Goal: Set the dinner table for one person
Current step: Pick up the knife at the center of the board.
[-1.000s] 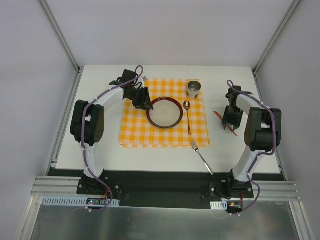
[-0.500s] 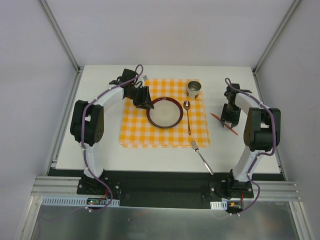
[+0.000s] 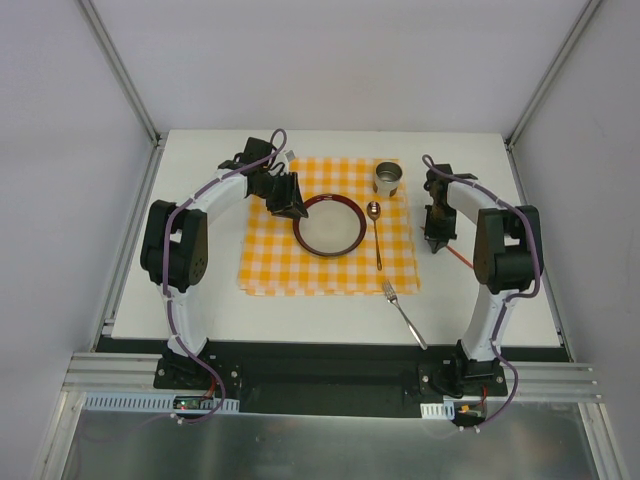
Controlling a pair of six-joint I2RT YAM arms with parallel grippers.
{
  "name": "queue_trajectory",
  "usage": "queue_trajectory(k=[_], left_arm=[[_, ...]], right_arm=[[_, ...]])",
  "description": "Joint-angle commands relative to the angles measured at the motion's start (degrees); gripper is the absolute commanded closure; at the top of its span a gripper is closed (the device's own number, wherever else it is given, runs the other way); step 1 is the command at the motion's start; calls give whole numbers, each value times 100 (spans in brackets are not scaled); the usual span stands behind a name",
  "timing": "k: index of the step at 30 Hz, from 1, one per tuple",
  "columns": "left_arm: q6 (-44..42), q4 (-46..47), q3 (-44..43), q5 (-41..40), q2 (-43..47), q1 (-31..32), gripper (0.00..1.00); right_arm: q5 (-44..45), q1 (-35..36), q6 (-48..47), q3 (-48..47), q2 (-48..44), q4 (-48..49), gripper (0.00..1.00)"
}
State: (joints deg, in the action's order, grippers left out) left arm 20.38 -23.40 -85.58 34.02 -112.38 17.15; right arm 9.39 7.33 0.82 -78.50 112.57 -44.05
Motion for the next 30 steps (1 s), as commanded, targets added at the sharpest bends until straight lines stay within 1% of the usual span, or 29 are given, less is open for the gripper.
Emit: queue_trajectory(k=[1, 9, 16, 25, 30], left_arm=[[-17, -60, -99, 26, 102, -36, 65], [-52, -68, -82, -9, 76, -36, 65], [-61, -77, -73, -36, 23, -45, 65], [-43, -68, -90, -45, 23, -45, 65], [-34, -68, -90, -18, 5, -45, 65]], right_arm=[[-139, -13, 111, -341, 194, -174, 99], [-183, -48, 67, -1377, 827, -481, 99], [-315, -267, 50, -2028, 1197, -622, 99], [-394, -601, 41, -2328, 1337, -649, 99], [-201, -716, 129, -2258, 1267, -569, 99]])
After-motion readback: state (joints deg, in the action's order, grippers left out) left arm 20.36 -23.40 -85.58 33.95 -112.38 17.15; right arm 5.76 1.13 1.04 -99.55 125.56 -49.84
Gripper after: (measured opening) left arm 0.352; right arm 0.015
